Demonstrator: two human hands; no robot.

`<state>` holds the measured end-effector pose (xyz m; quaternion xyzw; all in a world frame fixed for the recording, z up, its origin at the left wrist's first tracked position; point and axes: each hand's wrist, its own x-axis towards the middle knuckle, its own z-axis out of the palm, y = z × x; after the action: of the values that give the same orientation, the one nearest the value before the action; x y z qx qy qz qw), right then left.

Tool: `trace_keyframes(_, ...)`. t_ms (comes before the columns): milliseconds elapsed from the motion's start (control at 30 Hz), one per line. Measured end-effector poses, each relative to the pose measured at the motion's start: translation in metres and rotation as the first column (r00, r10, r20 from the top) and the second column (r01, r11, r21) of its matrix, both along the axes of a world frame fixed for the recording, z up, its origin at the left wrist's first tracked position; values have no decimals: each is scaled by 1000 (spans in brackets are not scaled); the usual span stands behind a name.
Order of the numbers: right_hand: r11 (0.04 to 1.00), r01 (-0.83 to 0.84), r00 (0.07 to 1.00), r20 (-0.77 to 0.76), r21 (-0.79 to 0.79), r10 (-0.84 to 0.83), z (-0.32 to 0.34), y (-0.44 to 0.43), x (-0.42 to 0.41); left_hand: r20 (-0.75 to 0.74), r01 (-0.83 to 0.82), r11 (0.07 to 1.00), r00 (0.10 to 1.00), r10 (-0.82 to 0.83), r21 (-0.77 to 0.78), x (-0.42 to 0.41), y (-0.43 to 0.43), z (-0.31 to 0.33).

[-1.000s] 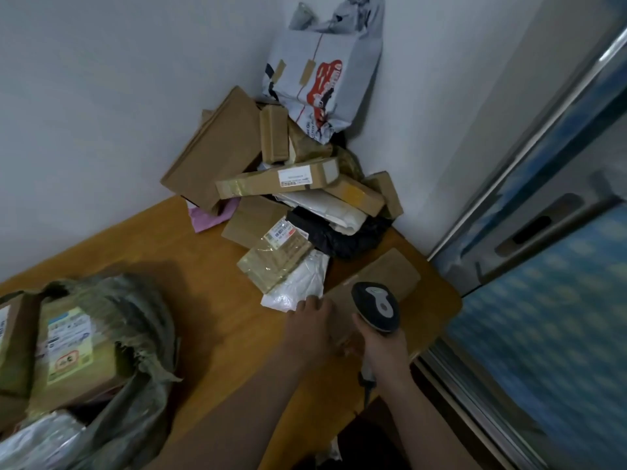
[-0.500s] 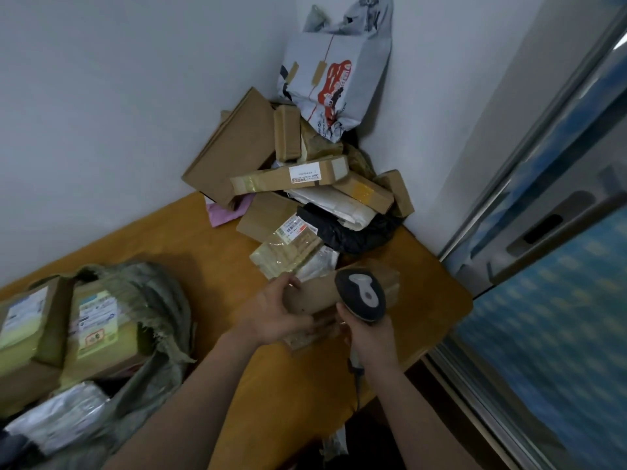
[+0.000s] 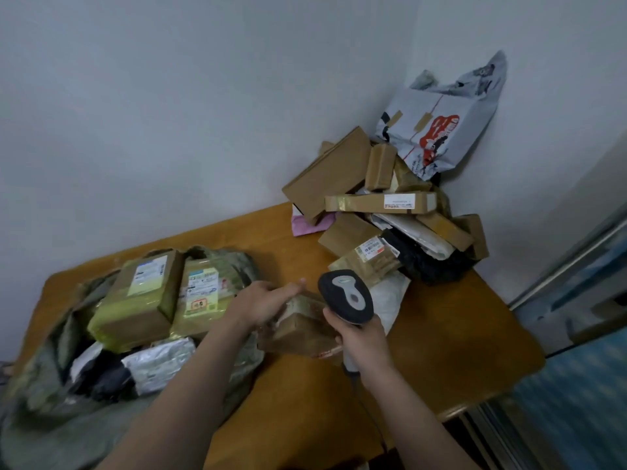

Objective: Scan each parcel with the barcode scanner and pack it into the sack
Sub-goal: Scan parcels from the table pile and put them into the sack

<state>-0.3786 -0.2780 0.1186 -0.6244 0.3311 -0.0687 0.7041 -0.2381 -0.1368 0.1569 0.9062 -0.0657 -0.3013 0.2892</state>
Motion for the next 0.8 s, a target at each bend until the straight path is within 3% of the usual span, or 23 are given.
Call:
trace_keyframes(133, 999, -22, 999, 37, 33, 21, 7, 27, 9, -47, -87, 996, 995, 86, -30, -5, 27, 2)
trace_keyframes(233, 999, -6, 999, 39, 50, 4, 9, 41, 12, -109, -178, 962, 981, 158, -209, -9, 43, 4)
trace_keyframes(400, 997, 59, 998, 17, 51, -60, 9, 47, 20, -114, 34, 897, 989, -94, -442, -10, 69, -8)
trace_keyframes(533, 993, 120, 992, 24, 23, -120, 11, 47, 24, 42, 255, 891, 965, -259, -375, -14, 76, -23)
trace_keyframes(800, 978, 197, 974, 99, 75, -204, 20, 53, 34, 295, 228, 891, 949, -113, -392, -10, 73, -9)
